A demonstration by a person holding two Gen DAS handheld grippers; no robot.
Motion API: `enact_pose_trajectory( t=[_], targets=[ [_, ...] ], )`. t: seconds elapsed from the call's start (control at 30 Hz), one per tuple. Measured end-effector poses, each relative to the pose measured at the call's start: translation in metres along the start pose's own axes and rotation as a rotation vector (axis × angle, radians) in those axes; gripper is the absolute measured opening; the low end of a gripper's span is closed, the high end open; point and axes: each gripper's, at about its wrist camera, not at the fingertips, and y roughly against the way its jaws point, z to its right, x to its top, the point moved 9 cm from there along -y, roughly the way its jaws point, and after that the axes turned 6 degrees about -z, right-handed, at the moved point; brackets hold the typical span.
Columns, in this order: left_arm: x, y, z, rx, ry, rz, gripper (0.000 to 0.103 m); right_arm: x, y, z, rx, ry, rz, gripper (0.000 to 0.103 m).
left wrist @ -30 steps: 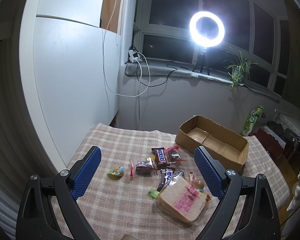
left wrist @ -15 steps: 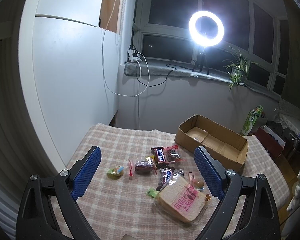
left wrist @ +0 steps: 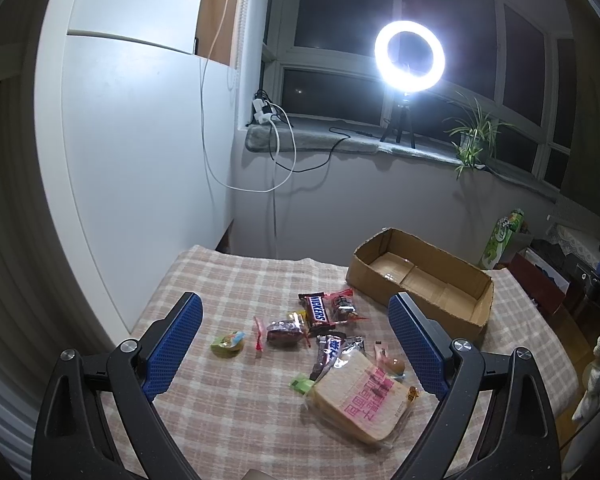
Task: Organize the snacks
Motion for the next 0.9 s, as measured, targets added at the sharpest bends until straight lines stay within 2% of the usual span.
enact_pose_trajectory(
  t=[0.57,0.9],
  targets=[
    [-0.004,0.003,0.001,-0.008,0.011,-0.007,0.094,-0.006,-0.001,-0.002,0.002,0.007,-0.004,0.103],
    [-0.015,0.001,-0.010,-0.042,0.038,-0.036,0.094,-0.009,0.004,-0.014,0.026,0.052,-0.014,0.103]
  ],
)
